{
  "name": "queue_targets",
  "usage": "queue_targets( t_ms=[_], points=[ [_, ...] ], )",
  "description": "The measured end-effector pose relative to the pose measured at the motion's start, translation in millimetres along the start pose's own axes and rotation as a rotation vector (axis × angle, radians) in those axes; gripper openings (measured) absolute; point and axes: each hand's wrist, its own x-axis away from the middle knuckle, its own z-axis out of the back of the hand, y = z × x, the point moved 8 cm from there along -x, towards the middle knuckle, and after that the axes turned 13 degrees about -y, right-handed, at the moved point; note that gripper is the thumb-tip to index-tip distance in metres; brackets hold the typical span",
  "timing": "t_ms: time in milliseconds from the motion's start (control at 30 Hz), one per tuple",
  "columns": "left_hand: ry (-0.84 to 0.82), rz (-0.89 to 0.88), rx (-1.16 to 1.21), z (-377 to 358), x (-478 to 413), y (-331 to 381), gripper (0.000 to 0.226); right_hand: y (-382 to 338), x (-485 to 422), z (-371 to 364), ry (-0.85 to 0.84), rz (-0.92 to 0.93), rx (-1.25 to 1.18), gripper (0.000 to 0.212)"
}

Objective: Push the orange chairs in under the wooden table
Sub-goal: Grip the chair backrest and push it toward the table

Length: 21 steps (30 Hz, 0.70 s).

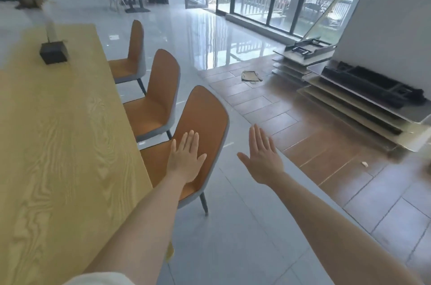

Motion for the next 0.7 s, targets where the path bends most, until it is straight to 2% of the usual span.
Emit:
queue_targets(
  t_ms=[233,500,700],
  points=[
    [-0.014,0.199,-0.018,20,-91,11,0.066,52,-107,38,-0.03,0.183,0.018,0.071],
    [0.004,0.33,0.078,32,-232,19,0.066,97,-259,73,-0.072,0.319,0.087,0.072],
    [0.051,0.427,0.145,72,-331,17,0.066,121,-371,121,-0.097,0.432,0.115,0.073]
  ],
)
